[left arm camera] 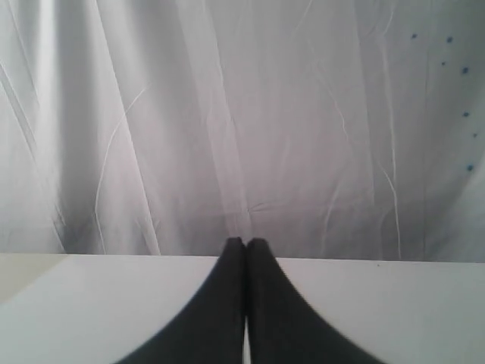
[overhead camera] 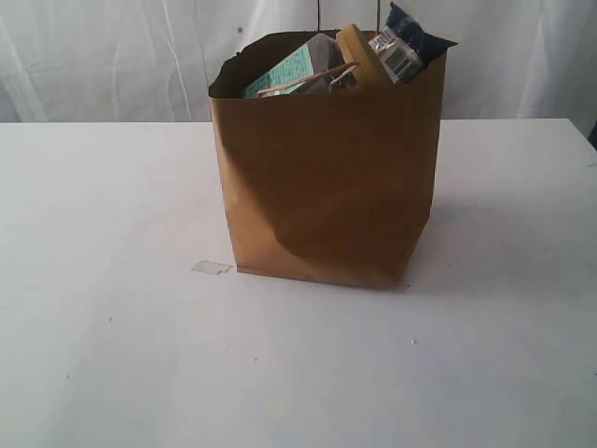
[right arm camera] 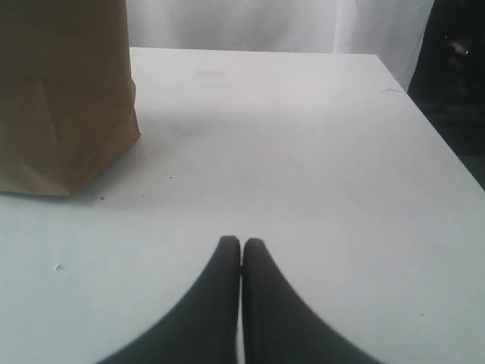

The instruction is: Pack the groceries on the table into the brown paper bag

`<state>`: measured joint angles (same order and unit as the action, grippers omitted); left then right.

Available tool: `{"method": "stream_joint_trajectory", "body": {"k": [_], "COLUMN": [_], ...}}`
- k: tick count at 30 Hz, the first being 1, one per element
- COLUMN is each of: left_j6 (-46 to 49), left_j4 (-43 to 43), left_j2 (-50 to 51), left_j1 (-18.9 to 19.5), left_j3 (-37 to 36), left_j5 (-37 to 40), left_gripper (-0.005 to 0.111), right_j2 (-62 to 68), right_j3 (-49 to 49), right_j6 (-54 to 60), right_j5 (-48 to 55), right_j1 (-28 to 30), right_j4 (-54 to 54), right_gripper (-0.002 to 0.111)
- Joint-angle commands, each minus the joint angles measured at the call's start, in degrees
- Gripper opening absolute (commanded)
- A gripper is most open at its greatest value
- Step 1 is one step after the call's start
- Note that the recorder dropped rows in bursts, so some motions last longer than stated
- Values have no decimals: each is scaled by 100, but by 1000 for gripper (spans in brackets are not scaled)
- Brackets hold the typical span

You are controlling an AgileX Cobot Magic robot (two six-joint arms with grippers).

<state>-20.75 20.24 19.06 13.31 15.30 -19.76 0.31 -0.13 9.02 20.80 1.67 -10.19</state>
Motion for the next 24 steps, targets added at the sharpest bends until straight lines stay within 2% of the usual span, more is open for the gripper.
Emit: {"method": "stream_joint_trajectory", "body": {"k": [1,7,13,15,17,19,21,24], "left_j6": [0,0,0,0,0,-133,-399,-681], "left_j4": [38,38,92,92,80,-239,-620,-703], "left_j2": [-26,-26,-121,-387,-815,-1262,-1532,-1690], "left_j1": [-36,-36,1,1,1,1,13,23], "left_j3": [30,30,18,18,18,-31,-137,-492], "left_j5": [330,537,1091,1468,2179,2743,2894,2788], "left_gripper": [0,0,0,0,0,0,0,0], "right_j2": [-31,-31,-31,-31,-31,-31,-31,-31], "right_j3": [13,13,13,13,13,13,13,13], "right_j6": [-26,-26,-26,-26,-26,-26,-26,-26], "right_j5": [-46,-56,-57,-57,-57,-57,-57,-57], "right_j1": [43,43,43,43,43,43,43,43], "right_j4": [47,47,36,36,36,36,36,36], "right_gripper": [0,0,0,0,0,0,0,0]}}
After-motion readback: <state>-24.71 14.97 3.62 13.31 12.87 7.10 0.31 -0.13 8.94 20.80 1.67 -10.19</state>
